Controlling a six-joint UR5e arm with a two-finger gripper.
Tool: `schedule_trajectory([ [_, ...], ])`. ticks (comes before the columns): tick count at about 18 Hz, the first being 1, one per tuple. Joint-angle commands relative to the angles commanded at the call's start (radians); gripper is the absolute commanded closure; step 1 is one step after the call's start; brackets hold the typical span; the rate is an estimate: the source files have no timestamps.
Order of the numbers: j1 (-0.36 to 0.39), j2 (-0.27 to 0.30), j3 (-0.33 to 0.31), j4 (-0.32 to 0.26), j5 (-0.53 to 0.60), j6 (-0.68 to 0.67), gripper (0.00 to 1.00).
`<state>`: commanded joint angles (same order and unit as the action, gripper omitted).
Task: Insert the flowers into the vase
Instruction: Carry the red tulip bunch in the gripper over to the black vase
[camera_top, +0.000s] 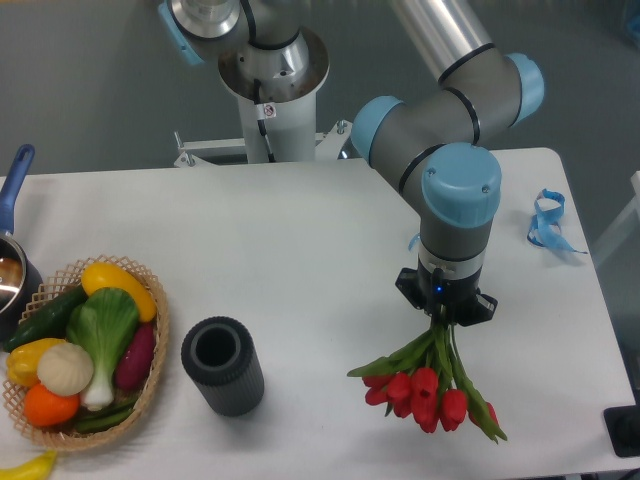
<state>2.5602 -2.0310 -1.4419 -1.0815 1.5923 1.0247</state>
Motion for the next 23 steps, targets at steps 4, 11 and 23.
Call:
schedule_trajectory([
  [4,0.000,0.002,0.002,0.005,-0.006,-0.011,0.94],
  [11,-0.008,0.012,-0.011,0.107,-0.123,-0.092,0.94],
  [23,-0.012,0.051,-0.064,0.382,-0.680,-0.201,0.94],
])
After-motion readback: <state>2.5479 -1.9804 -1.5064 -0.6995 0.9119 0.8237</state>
